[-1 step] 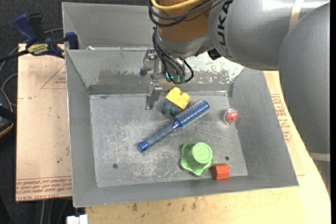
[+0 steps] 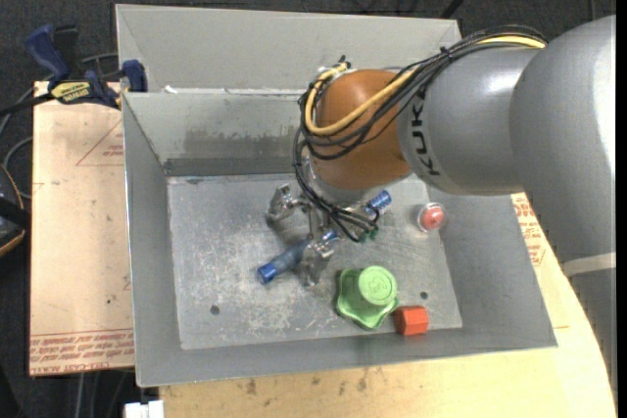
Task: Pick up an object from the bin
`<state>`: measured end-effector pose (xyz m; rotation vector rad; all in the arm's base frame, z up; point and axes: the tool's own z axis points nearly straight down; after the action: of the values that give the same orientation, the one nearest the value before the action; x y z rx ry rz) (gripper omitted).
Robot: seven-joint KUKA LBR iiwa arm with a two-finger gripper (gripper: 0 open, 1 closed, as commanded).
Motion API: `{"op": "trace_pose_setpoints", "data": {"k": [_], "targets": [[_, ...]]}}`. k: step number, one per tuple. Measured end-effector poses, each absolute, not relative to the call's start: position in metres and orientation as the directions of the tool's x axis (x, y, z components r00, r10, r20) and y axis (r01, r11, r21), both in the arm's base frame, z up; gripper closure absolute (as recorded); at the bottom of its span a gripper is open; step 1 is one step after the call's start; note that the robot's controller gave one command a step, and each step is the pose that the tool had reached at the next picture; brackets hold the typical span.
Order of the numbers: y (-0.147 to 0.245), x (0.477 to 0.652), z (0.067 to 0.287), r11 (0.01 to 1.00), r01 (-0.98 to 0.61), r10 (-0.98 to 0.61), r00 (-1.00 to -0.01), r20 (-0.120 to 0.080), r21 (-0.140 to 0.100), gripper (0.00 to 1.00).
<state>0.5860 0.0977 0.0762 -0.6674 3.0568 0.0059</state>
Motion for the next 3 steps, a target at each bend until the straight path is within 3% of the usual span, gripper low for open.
{"op": "trace_pose_setpoints", "data": {"k": [1,2,3], "targets": [[0.093,0.583,0.101,0.850,-0.527,-0.527,-0.850,-0.005,-0.001,0.00],[0.081,0.577,0.101,0.878,-0.478,-0.478,-0.878,-0.001,0.001,0.00],[0.073,0.579,0.075,0.906,-0.424,-0.424,-0.906,-0.007,0.003,0.00]]}}
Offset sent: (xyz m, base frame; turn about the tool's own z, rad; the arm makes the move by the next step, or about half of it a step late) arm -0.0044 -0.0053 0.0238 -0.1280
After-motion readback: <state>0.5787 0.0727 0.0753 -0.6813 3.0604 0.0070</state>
